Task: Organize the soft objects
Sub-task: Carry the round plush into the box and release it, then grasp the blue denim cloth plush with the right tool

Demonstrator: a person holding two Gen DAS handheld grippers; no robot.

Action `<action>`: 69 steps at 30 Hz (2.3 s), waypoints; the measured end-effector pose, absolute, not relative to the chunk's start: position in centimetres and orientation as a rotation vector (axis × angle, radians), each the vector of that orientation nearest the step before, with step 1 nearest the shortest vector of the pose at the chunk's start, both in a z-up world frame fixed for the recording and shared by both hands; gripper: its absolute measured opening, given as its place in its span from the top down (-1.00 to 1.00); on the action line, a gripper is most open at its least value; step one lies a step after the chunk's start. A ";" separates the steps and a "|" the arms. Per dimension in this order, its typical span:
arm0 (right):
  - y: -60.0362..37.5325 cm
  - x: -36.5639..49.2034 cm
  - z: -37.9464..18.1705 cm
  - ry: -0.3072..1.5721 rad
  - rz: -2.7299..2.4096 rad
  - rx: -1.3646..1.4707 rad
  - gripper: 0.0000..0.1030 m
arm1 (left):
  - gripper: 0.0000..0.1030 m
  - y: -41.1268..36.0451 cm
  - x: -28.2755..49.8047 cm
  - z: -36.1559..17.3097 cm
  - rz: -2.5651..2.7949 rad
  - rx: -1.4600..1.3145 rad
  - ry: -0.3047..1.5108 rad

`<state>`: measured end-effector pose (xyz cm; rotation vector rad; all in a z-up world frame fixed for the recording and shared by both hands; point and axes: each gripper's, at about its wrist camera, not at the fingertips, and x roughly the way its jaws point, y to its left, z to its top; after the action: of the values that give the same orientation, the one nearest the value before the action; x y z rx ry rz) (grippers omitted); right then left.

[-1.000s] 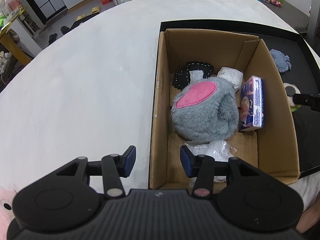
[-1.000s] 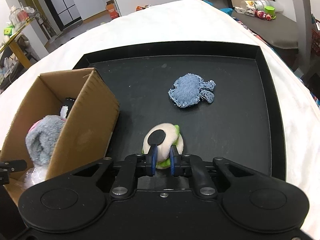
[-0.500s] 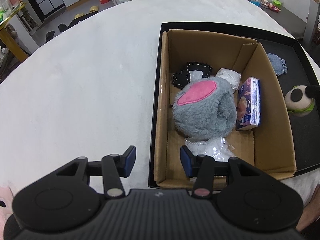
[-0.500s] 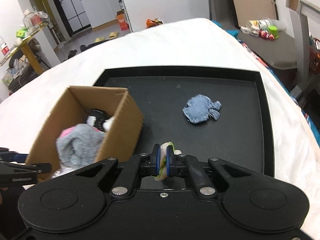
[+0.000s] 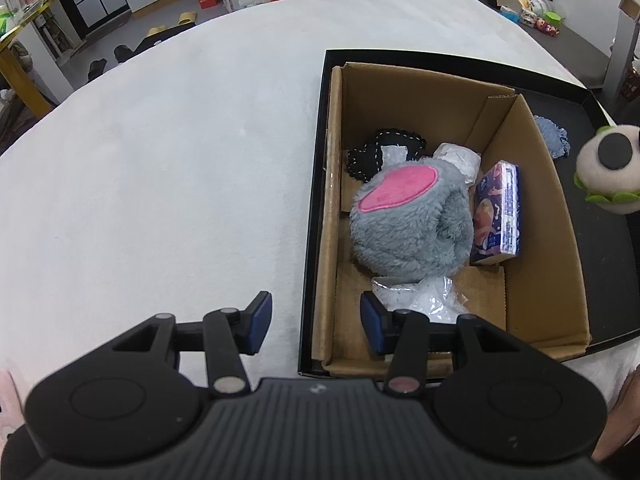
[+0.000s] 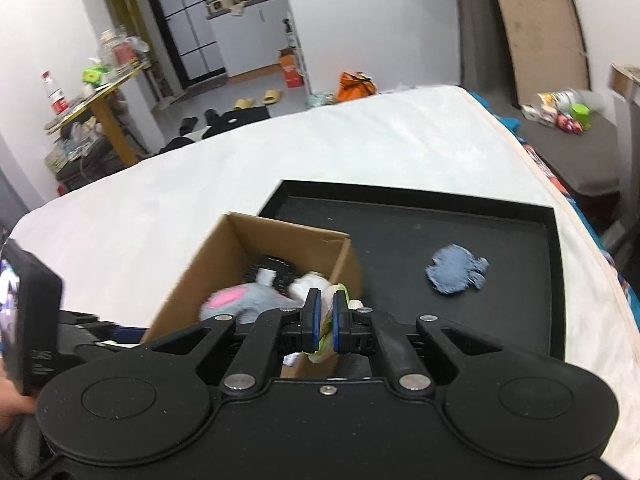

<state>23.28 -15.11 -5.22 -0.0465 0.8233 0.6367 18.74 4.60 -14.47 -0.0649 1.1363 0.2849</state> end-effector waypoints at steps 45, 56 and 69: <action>-16.8 27.5 -8.5 0.884 0.551 -0.075 -0.12 | 0.73 5.0 19.9 -13.4 0.270 -0.087 1.116; -16.9 30.4 -9.8 0.885 0.532 -0.069 -0.12 | 0.58 4.6 21.5 -13.5 0.314 -0.044 1.142; -17.7 34.3 -14.0 0.866 0.508 0.008 0.07 | 0.38 3.5 23.1 -13.9 0.358 0.040 1.145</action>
<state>34.35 -17.66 -14.01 0.0082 0.8657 0.5083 23.06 3.51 -13.85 0.0396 1.1454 0.3579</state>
